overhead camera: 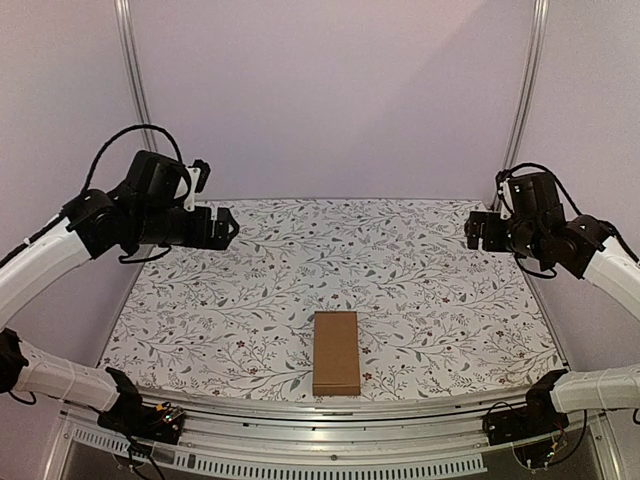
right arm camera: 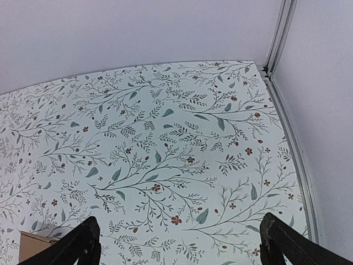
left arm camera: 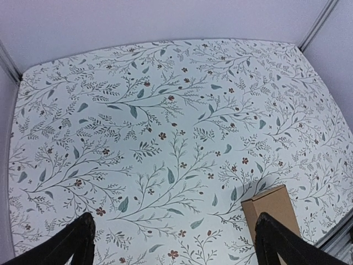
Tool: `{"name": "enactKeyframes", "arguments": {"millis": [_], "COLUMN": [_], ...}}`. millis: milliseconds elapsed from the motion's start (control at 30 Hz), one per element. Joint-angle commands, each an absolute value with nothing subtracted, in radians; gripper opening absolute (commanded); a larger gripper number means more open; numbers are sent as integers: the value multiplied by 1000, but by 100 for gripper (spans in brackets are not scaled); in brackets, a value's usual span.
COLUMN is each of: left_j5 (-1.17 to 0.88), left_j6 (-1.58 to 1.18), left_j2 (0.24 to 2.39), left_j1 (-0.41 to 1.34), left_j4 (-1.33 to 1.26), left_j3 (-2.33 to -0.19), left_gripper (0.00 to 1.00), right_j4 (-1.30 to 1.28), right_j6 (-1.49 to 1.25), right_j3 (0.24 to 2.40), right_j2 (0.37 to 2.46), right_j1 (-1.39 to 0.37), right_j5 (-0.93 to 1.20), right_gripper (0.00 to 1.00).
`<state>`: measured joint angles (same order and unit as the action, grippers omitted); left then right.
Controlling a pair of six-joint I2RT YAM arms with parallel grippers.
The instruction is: Fold the paper box
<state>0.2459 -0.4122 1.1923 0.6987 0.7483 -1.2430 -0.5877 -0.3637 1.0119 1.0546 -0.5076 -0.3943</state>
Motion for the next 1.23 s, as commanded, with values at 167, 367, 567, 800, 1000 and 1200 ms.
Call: {"name": "enactKeyframes", "arguments": {"millis": [167, 367, 567, 800, 1000, 1200], "left_j5": [160, 172, 185, 135, 144, 139], "left_j6": [-376, -309, -249, -251, -253, -255], "left_j2": [984, 902, 834, 811, 788, 792], "left_j1": [540, 540, 537, 522, 518, 510], "left_j4": [650, 709, 630, 646, 642, 643], "left_j3": [-1082, -1130, -1014, -1004, -992, -992], "left_gripper": [100, 99, 99, 99, 99, 99], "right_j4": [-690, -706, -772, -802, -775, -740], "right_j6": [-358, -347, -326, -326, -316, -307], "right_j3": [1050, 1017, 1056, 1061, 1057, 1024], "right_j2": [963, 880, 848, 847, 856, 816], "right_j1": [-502, -502, -502, -501, -503, -502], "right_j5": [-429, -430, -383, -371, -334, -330], "right_gripper": [99, 99, 99, 99, 99, 99]}}
